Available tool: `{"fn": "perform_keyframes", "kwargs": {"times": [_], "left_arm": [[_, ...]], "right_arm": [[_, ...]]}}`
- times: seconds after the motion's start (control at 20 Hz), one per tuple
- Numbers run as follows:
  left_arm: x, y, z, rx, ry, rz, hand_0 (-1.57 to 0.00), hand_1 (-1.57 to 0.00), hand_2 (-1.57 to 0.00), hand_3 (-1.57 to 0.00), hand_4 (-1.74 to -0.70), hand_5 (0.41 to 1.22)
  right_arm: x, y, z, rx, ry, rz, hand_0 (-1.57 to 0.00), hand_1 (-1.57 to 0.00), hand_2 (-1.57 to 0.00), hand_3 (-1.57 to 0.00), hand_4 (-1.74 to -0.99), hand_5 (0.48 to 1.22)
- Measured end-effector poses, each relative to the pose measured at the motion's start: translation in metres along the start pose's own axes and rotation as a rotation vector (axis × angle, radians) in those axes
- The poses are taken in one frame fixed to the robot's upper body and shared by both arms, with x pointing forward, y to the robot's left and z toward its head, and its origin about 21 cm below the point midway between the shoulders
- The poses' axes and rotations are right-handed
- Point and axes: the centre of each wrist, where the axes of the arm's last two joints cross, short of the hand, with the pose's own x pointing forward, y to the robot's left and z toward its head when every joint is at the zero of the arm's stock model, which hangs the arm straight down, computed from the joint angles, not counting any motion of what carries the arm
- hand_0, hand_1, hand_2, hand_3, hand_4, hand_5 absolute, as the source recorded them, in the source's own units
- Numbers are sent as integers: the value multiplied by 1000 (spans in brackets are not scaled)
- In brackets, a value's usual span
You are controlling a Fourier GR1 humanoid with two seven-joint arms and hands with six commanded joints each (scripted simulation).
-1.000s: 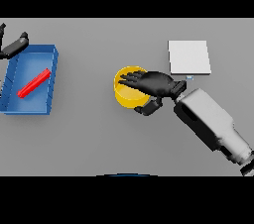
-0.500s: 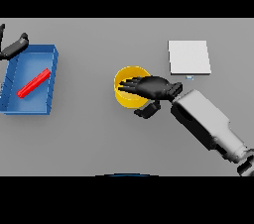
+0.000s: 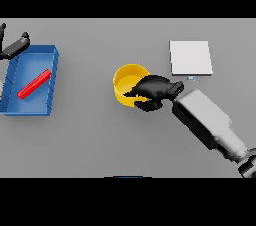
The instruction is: Pick up the red beaker and tilt it to pour out 1 green nut into yellow bowl. Pick up the yellow bowl and place it on the metallic measuring scale.
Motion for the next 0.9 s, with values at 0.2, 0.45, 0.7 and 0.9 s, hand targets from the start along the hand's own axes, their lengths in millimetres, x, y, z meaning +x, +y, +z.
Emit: {"fn": "perform_keyframes", "kwargs": {"times": [0.2, 0.45, 0.7, 0.9], "left_arm": [[-6, -1, 0, -9, -8, 6, 1, 1, 1, 1, -793, 734], [-3, 2, 0, 0, -7, 2, 1, 1, 1, 1, -785, 724], [-1, 1, -1, 3, -13, -2, 1, 1, 1, 1, -785, 731], [-1, 1, 0, 12, -22, 9, 1, 1, 1, 1, -798, 737]], "right_arm": [[-1, -1, 2, 7, -22, -7, -1312, -1258, -1250, -1089, -1642, 1175], [4, -8, 4, 2, 19, 3, -1486, -1468, -1466, -1260, -1699, 1206], [1, -32, 28, -22, 21, -10, -1543, -1537, -1537, -1338, -1719, 1216], [1, -48, 40, -27, 61, 8, -1560, -1546, -1556, -1361, -1724, 1218]]}}
